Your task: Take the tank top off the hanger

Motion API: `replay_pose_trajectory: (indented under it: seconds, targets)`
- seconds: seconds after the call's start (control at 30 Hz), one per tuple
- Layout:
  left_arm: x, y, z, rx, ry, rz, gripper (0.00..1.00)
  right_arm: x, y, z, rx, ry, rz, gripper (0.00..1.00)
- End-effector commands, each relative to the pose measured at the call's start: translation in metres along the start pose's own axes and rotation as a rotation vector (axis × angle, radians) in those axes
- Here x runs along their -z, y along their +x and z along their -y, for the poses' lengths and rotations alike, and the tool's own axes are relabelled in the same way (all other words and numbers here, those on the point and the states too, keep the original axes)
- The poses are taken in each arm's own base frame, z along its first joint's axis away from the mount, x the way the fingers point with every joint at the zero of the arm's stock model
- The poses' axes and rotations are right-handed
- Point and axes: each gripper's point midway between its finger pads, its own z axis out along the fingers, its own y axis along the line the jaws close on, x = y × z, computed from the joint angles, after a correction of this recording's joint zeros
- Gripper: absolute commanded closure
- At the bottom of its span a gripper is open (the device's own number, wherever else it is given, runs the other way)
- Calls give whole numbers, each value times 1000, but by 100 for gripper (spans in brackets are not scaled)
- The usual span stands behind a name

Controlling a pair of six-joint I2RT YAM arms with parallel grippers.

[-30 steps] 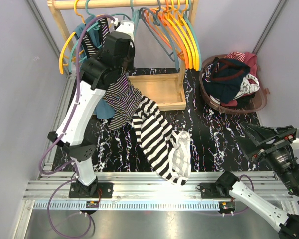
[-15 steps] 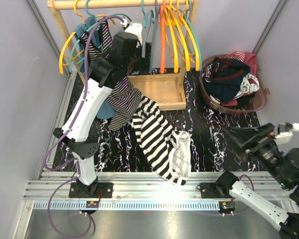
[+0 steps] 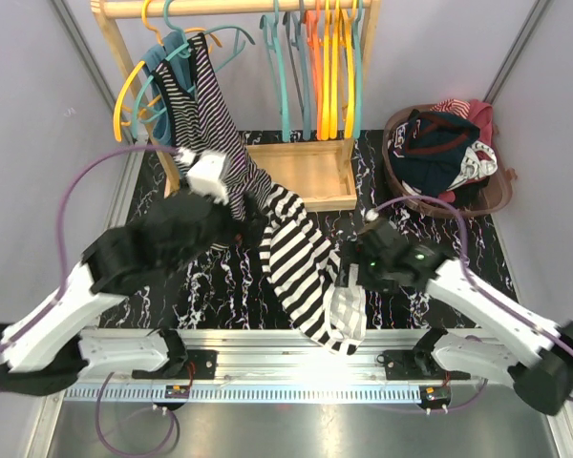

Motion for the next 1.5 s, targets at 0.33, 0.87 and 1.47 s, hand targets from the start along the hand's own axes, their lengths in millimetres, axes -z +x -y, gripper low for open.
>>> replay_pose_trajectory:
  seconds: [0.33, 0.87, 1.47]
  targets:
    - [26, 75, 10, 203, 122, -44, 1, -144, -59, -69, 445, -43, -77, 0]
    - [40, 83, -3, 228, 152, -19, 1, -137, -2, -7, 384, 194, -144, 100]
    - [58, 63, 9, 223, 273, 27, 1, -92, -110, -105, 434, 96, 98, 94]
